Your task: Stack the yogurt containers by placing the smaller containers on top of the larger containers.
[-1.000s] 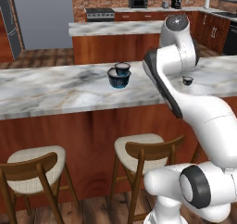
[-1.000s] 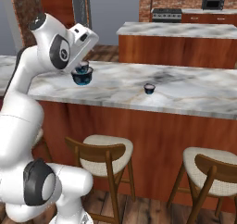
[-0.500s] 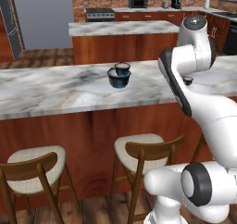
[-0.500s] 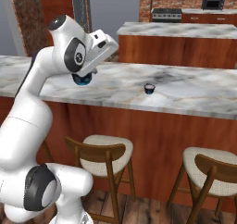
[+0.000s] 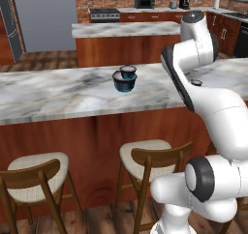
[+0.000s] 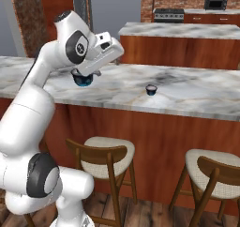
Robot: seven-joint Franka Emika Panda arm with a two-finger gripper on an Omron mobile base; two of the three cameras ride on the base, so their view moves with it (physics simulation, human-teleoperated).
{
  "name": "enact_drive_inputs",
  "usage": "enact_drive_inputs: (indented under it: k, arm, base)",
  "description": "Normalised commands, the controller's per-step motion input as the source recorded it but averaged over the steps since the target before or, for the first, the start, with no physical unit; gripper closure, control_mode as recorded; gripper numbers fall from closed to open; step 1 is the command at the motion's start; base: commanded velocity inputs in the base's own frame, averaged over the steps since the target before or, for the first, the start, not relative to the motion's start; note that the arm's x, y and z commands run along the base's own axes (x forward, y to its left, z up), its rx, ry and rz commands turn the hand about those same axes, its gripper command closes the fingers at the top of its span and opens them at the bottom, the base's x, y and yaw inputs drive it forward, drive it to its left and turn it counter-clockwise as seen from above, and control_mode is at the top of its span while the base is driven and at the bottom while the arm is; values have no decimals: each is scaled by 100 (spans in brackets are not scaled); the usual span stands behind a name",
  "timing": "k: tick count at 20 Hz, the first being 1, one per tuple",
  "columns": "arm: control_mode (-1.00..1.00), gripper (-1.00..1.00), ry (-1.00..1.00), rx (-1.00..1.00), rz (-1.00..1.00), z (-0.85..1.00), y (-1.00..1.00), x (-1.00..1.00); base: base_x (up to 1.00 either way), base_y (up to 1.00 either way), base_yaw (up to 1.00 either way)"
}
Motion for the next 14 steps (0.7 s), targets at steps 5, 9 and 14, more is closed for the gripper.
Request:
enact_drive_inputs:
  k: [5, 9, 14]
  arm:
    - [-100, -100, 14, 24, -23, 0, -30, 0]
    - [-100, -100, 10, 25, -16, -4, -40, 0]
    - [-100, -100, 0, 22, -13, -14, -37, 0]
  base:
    - [0, 0, 0]
    - [0, 0, 0]
    - [0, 0, 0]
